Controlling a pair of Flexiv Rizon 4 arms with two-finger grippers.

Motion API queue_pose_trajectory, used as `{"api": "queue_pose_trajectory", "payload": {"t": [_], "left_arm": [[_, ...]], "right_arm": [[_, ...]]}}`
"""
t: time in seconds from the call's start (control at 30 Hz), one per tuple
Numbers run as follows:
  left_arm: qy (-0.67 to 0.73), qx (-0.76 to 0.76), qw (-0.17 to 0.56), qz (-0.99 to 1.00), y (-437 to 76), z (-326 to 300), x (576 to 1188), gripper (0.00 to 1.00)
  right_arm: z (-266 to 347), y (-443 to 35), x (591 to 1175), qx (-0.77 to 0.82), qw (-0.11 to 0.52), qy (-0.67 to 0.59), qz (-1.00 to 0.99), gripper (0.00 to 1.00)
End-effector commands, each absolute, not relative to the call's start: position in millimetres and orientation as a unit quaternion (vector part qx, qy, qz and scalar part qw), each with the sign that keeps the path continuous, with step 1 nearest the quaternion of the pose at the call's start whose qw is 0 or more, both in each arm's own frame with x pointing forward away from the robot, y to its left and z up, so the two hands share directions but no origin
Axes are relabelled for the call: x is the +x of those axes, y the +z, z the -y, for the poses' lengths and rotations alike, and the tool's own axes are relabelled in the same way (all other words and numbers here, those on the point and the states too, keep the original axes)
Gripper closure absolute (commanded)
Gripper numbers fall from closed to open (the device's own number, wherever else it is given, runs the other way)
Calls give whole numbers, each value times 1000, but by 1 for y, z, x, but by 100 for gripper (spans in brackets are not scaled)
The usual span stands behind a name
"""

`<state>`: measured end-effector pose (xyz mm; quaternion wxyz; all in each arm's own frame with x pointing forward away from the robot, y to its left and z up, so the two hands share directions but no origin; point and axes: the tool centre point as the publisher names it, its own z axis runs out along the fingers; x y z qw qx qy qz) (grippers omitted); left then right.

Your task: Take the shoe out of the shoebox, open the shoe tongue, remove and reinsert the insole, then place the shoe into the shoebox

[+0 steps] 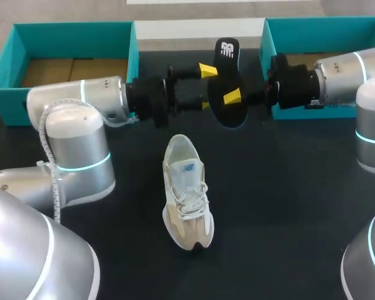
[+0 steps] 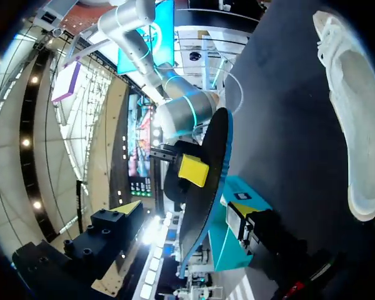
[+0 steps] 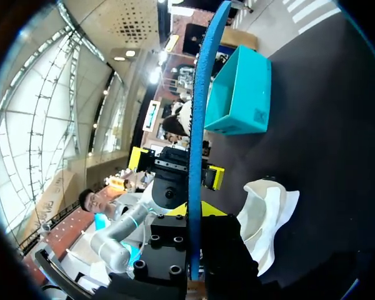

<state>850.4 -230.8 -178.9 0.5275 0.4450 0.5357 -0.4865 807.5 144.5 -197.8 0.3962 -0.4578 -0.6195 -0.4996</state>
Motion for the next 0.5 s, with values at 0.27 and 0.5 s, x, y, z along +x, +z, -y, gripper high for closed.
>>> {"api": "queue_pose_trajectory", "payload": {"t": [0.27, 0.5], "left_arm": [[-487, 397, 374, -683, -179, 163, 833, 0], [-506, 332, 305, -736, -196, 135, 819, 0]], "right_arm": [[-149, -187, 807, -444, 298, -529, 659, 100], [-153, -186, 808, -410, 252, -547, 685, 100]]}}
